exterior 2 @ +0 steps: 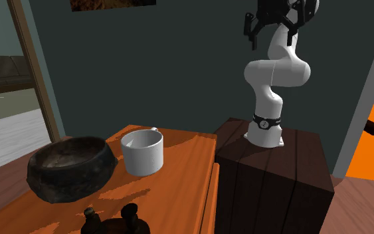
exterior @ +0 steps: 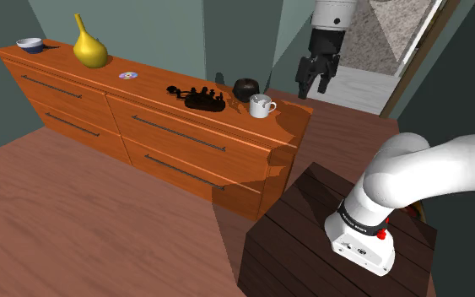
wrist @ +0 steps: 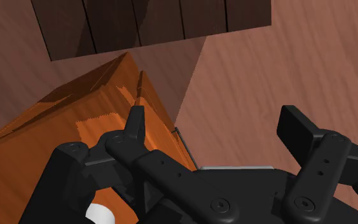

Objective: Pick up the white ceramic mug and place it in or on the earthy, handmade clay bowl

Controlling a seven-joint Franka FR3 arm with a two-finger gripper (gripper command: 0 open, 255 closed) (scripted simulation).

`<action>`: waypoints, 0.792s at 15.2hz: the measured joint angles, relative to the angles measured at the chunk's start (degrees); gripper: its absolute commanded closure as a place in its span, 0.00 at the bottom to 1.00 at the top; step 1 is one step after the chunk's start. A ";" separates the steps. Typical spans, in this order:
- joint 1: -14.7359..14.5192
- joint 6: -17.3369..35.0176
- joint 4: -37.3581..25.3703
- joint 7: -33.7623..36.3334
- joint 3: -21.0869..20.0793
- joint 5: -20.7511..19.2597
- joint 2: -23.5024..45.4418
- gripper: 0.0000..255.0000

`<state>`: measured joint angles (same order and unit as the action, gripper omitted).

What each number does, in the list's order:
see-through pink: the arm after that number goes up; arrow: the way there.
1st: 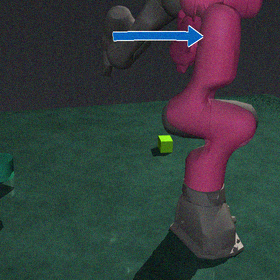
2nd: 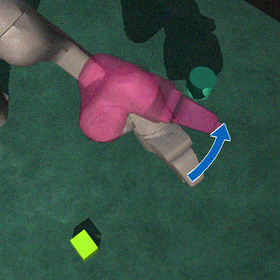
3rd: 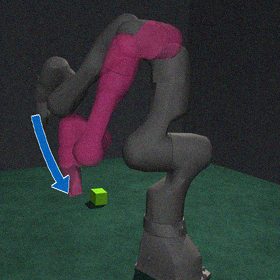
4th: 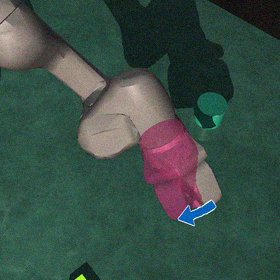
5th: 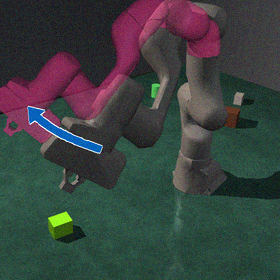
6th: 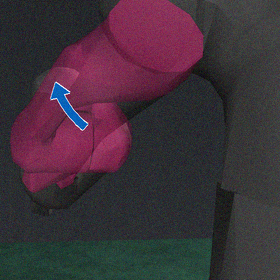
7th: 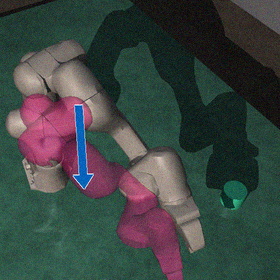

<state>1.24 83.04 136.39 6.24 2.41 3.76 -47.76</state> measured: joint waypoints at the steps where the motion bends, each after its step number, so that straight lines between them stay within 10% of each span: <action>1: 0.00 0.00 0.00 0.00 0.00 0.00 0.00 0.00; 12: 1.92 18.50 0.08 -1.88 2.17 -3.43 16.23 0.00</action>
<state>3.16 101.54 136.46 4.36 4.59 0.33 -31.52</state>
